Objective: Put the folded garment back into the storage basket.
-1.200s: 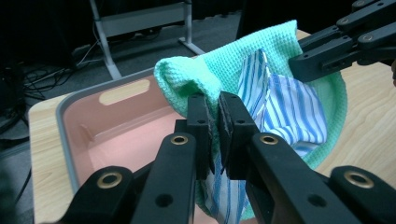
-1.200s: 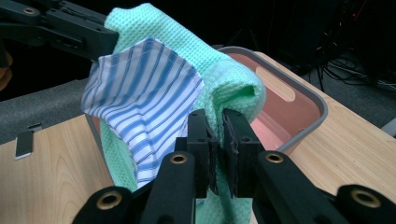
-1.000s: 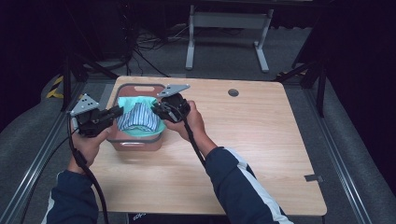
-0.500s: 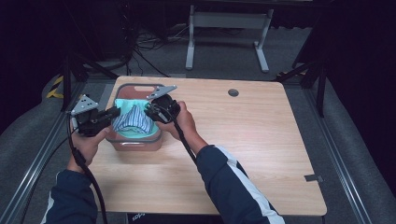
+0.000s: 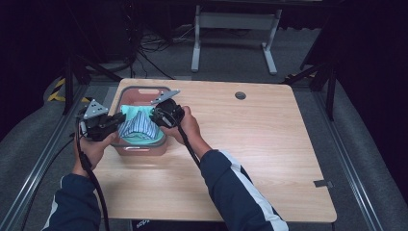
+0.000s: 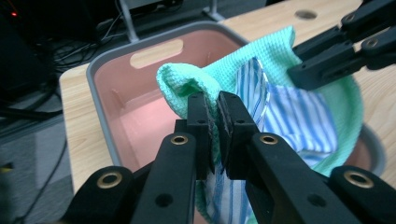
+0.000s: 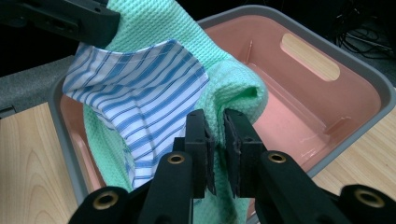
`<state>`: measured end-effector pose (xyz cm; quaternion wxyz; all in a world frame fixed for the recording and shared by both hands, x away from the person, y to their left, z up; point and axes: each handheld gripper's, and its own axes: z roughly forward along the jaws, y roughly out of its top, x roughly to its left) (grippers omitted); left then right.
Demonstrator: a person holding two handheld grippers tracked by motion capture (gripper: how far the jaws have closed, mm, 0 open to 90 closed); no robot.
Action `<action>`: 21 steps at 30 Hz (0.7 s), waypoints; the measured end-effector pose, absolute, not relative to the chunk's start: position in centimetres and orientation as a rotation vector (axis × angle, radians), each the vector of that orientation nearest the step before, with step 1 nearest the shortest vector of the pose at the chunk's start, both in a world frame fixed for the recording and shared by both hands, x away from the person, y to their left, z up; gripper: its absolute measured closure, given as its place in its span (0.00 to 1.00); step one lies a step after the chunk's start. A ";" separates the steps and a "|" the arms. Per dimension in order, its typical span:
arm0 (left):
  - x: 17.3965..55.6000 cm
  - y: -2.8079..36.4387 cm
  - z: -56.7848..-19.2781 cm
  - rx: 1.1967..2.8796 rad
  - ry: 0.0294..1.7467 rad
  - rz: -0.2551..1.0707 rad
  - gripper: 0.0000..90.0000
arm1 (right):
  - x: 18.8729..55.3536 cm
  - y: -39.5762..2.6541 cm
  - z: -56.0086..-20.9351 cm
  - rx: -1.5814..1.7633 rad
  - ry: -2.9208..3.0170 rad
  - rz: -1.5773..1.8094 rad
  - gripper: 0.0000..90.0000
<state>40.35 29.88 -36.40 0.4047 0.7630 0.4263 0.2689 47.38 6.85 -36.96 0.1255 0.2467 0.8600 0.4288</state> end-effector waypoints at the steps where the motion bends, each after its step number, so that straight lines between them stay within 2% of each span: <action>1: 40.3 29.8 -36.5 1.935 1.074 0.679 0.93 | 47.4 6.9 -37.1 0.724 2.510 1.242 0.89; 11: 40.9 30.0 -37.1 1.941 1.097 0.707 0.92 | 47.5 7.6 -38.1 0.725 2.523 1.206 0.87; 15: 40.9 30.0 -37.2 1.935 1.106 0.714 0.84 | 47.7 7.7 -38.4 0.733 2.522 1.194 0.84; 21: 40.6 29.7 -36.7 1.934 1.096 0.727 0.81 | 47.6 7.7 -38.3 0.720 2.512 1.182 0.80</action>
